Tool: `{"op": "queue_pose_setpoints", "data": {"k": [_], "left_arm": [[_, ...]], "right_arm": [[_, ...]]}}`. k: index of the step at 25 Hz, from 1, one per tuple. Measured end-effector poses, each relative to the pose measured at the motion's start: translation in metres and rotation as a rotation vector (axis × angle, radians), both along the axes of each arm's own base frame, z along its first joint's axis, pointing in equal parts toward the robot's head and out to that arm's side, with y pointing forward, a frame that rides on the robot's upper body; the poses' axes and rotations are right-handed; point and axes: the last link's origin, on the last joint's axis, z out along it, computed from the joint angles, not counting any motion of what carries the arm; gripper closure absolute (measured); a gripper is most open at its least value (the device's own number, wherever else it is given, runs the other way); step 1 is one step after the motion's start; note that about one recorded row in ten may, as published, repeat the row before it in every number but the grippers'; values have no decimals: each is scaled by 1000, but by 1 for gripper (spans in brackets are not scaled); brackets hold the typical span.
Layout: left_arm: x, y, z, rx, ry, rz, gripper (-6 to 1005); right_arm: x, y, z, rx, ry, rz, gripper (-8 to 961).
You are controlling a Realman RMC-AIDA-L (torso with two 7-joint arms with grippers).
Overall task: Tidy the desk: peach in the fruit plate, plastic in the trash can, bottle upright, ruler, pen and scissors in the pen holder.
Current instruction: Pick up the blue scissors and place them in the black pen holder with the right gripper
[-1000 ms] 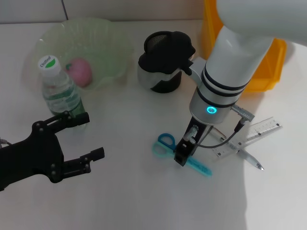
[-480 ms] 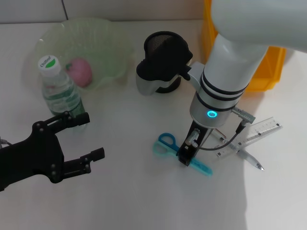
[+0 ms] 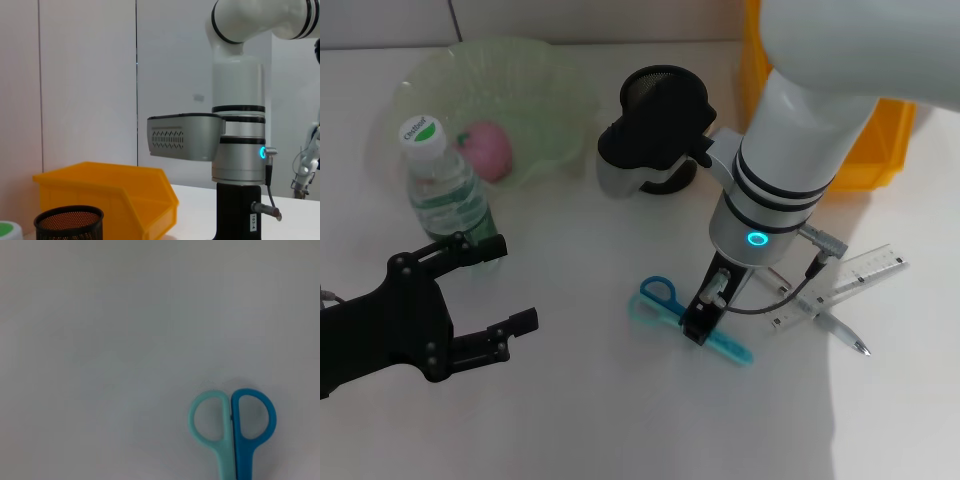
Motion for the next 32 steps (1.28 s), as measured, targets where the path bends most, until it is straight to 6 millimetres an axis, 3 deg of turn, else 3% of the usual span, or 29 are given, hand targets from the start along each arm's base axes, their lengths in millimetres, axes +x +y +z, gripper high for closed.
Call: {"op": "queue_pose_setpoints", "data": {"k": [5,13,18,24,29,32], "left_arm": [[0,-1,0,0,0,2,183],[0,0,0,0,0,1,183],[-1,0,-1,0,-1,9,183],[-1,1,-3,-1,-3,15,183],[-1,1,-4,-5,-8,21,183],[-1,1,-4,-7,-11,25,183]], "right_arm": [[-18,8,21,95,135,44,751],[-50,42,89,422,535,197,747],[-56,60,107,595,770,359,745],[-36,80,92,704,842,442,742],[-18,73,60,702,805,521,740],[-13,68,55,722,792,527,739]]}}
